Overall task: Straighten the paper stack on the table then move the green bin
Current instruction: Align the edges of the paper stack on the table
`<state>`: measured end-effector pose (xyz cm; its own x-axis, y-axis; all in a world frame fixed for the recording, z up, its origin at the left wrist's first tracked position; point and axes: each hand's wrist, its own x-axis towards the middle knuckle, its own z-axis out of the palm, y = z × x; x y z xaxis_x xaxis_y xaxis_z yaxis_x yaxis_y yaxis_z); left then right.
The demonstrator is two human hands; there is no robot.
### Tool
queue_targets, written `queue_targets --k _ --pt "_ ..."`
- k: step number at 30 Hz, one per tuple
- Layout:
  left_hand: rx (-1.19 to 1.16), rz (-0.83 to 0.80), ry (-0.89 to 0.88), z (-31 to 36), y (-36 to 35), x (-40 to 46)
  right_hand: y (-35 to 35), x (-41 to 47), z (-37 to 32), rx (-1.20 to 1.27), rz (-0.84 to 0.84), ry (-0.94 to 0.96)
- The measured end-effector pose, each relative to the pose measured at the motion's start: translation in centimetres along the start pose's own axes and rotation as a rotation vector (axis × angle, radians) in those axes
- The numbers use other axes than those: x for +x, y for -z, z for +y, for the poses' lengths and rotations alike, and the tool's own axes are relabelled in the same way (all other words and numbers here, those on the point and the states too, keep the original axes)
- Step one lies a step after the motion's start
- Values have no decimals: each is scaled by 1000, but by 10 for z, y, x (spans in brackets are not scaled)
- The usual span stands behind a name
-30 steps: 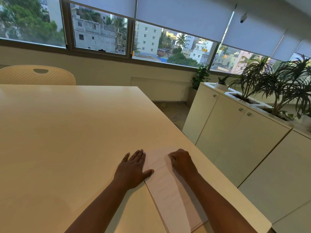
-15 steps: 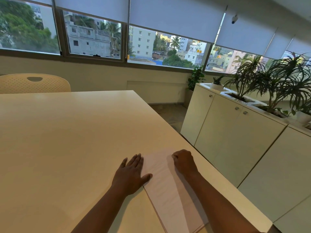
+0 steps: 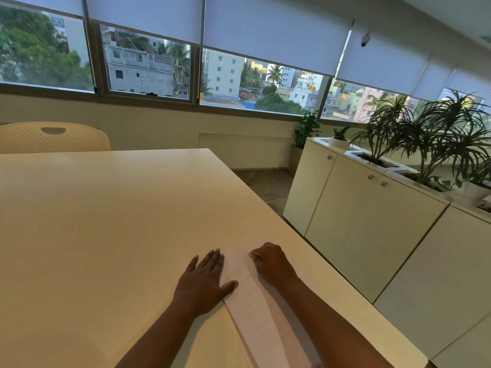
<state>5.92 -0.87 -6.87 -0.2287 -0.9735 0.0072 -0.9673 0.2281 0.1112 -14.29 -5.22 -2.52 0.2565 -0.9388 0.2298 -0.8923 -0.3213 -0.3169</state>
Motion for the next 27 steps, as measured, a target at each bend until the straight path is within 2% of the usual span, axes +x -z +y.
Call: queue_targets --k 4,6,10,15,19,23,27 --pt "-9 5 -2 -1 -2 0 14 4 18 42 62 -147" --pt "-12 4 -7 -1 -1 -1 17 4 17 17 73 -164" --pt "-58 14 -22 -1 0 -4 13 -2 0 50 96 -54" --pt "-71 23 -43 -4 1 -10 -2 -13 -27 110 -15 115" --pt "-45 5 -35 -4 -1 -11 -2 -15 -18 92 -53 106" --pt "-24 14 -30 -3 -1 -10 -3 -12 -10 48 62 26" --pt "-18 12 -28 -3 0 -10 -15 -24 -27 67 -40 199"
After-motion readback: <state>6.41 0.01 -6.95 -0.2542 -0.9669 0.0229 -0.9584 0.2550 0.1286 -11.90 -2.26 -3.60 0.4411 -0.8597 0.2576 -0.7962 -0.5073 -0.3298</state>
